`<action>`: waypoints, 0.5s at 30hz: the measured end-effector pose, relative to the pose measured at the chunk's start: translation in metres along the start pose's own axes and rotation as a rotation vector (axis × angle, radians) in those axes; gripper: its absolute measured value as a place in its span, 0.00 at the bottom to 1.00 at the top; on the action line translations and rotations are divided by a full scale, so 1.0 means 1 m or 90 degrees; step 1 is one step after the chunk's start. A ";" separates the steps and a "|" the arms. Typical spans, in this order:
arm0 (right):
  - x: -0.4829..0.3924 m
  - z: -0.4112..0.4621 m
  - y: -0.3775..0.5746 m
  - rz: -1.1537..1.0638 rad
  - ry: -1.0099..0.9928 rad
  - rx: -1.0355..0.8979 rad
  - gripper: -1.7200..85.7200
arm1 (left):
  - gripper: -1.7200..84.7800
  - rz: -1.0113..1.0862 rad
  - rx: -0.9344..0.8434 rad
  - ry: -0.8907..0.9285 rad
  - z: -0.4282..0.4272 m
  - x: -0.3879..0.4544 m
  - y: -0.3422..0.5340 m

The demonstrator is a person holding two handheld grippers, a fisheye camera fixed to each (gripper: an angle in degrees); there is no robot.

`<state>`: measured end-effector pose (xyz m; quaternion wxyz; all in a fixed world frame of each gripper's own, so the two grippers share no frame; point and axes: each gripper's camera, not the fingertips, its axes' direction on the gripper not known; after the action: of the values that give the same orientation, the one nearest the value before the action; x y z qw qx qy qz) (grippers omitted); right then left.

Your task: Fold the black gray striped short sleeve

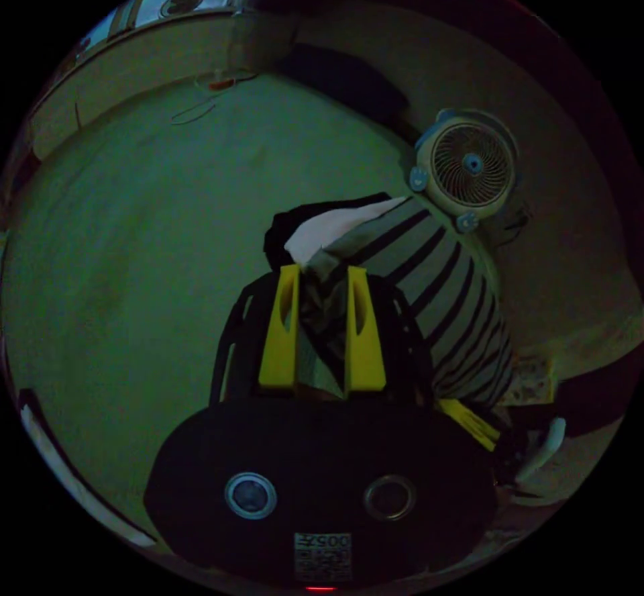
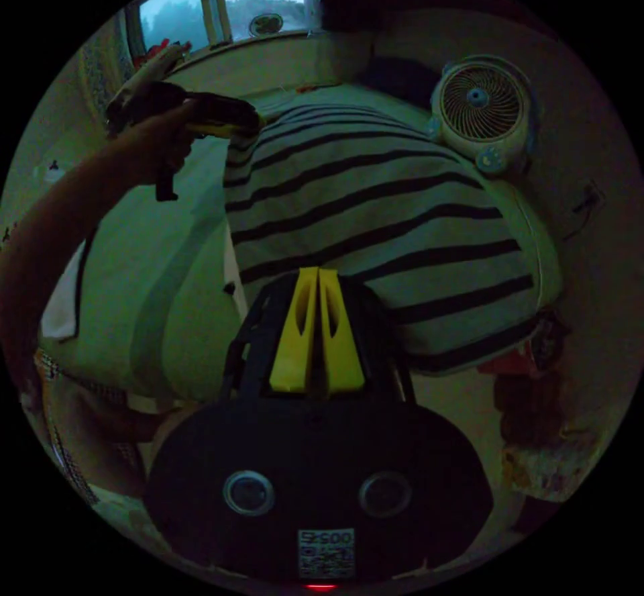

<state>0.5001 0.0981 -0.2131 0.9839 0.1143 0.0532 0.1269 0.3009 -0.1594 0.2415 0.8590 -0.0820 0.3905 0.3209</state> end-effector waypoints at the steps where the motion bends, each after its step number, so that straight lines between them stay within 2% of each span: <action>1: -0.002 0.002 0.002 -0.005 0.005 -0.004 0.00 | 0.15 0.000 0.012 0.015 -0.003 -0.004 0.007; 9: -0.022 0.033 0.017 -0.001 -0.002 -0.029 0.01 | 0.16 0.014 0.053 0.045 -0.047 -0.042 0.054; 11: -0.030 0.040 0.021 -0.003 0.010 -0.029 0.01 | 0.11 0.006 0.071 -0.059 -0.069 -0.054 0.074; 15: -0.049 0.047 0.027 0.030 0.018 -0.048 0.01 | 0.09 0.012 0.061 -0.115 -0.100 -0.073 0.114</action>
<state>0.4526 0.1008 -0.1571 0.9834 0.0764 0.0599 0.1532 0.1331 -0.1458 0.2386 0.8907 -0.0076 0.3269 0.3158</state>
